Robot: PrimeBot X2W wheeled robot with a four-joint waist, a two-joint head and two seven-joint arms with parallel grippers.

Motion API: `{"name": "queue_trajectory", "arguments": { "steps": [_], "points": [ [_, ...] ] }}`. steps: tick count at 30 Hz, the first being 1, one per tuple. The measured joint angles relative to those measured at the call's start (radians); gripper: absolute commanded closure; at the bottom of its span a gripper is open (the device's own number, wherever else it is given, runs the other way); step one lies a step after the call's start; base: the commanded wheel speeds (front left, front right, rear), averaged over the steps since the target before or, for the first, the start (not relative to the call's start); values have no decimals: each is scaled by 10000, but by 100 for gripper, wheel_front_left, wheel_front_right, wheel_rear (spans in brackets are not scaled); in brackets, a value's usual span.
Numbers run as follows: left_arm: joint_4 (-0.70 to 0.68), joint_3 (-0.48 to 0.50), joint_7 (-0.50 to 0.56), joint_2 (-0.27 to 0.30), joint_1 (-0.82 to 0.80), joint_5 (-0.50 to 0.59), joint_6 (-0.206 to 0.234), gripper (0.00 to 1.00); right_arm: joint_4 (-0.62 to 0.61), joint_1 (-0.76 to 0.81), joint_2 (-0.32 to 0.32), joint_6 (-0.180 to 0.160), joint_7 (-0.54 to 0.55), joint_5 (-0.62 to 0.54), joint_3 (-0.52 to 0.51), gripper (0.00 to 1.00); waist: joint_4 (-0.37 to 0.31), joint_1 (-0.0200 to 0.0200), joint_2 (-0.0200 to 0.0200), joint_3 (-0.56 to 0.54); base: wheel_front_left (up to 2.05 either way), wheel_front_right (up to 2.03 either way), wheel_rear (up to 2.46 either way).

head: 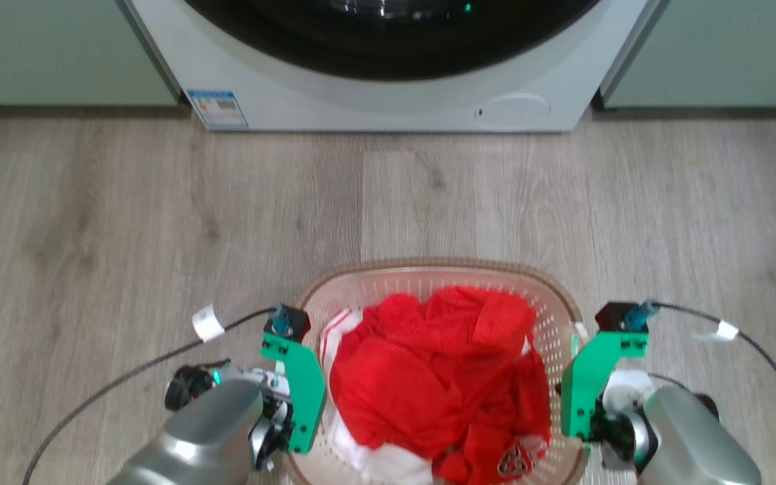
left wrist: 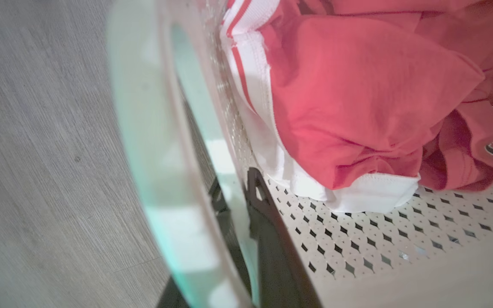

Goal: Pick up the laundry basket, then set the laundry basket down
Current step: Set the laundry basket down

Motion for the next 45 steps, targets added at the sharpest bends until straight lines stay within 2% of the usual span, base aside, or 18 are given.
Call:
{"name": "queue_trajectory", "arguments": {
  "steps": [5,14,30,37,45],
  "points": [
    [-4,19,-186,0,-411,90,82,100,-8,-433,-2,0,-211,-48,-29,100,-43,0,0,556,0,0,0],
    [428,424,-794,-100,-1632,69,75,100,199,-1876,-4,0,-926,-355,98,100,-113,1,0,2255,0,0,0],
    [1833,589,-1975,-633,-3624,107,-23,100,2057,-4529,96,8,-2525,-525,464,100,-88,2,0,5113,0,0,0],
    [1847,414,-2290,-646,-3895,48,-50,100,2777,-4976,119,17,-3356,-458,654,100,166,0,0,5688,0,0,0],
    [1747,73,-2449,-637,-4001,-211,105,100,3486,-5409,117,19,-3827,-228,938,100,316,-1,0,6035,0,0,0]
  ]
}}
